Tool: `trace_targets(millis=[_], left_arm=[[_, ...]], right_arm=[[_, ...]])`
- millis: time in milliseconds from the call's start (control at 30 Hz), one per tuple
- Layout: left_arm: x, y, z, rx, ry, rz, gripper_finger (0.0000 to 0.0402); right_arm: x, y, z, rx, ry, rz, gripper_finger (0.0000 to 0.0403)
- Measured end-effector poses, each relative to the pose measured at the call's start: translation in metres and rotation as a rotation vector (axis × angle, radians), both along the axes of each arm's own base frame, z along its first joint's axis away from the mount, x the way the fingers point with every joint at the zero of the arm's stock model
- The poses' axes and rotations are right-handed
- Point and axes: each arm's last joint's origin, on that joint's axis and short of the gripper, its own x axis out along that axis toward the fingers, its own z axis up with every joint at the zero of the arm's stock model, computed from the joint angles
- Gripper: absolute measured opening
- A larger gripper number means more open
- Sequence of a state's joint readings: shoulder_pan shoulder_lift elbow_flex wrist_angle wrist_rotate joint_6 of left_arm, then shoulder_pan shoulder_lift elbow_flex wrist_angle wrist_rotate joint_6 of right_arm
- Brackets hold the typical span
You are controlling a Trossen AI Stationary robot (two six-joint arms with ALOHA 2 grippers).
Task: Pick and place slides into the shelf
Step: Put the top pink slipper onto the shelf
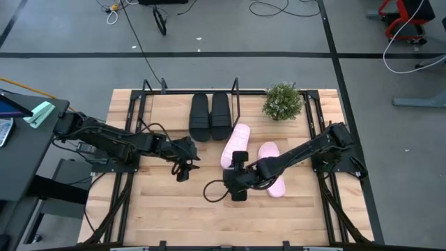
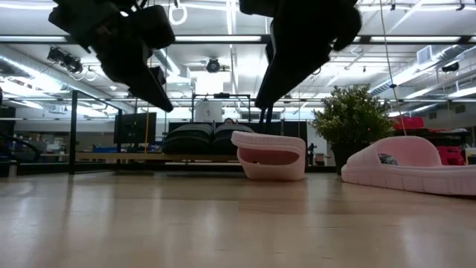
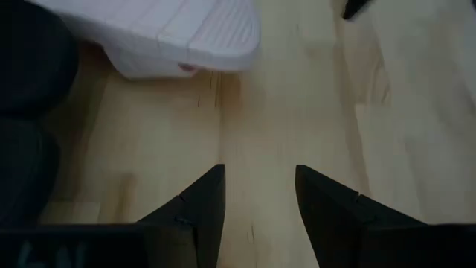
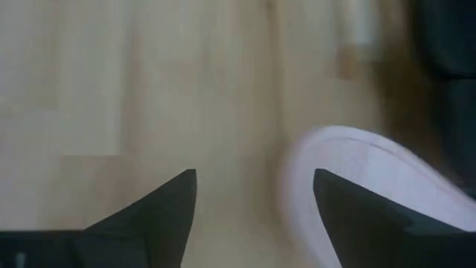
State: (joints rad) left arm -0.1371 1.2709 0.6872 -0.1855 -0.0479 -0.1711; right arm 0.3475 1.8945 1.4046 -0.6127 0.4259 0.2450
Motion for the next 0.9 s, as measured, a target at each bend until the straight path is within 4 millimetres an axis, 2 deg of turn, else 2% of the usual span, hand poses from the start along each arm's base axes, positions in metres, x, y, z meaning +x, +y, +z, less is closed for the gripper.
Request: trace_targets(millis=[100, 267, 900], left_arm=[[0.0, 0.0, 0.0, 0.001, 0.007, 0.0, 0.0169], [-0.001, 0.0, -0.001, 0.001, 0.008, 0.0, 0.0163], [-0.001, 0.0, -0.001, 0.002, 0.009, -0.001, 0.0164]], right_arm=[[0.005, -0.003, -0.001, -0.094, 0.002, -0.054, 0.0283], [0.01, -0.011, -0.012, -0.103, 0.026, -0.091, 0.0284], [0.002, -0.013, -0.024, -0.184, 0.148, 0.018, 0.0333]])
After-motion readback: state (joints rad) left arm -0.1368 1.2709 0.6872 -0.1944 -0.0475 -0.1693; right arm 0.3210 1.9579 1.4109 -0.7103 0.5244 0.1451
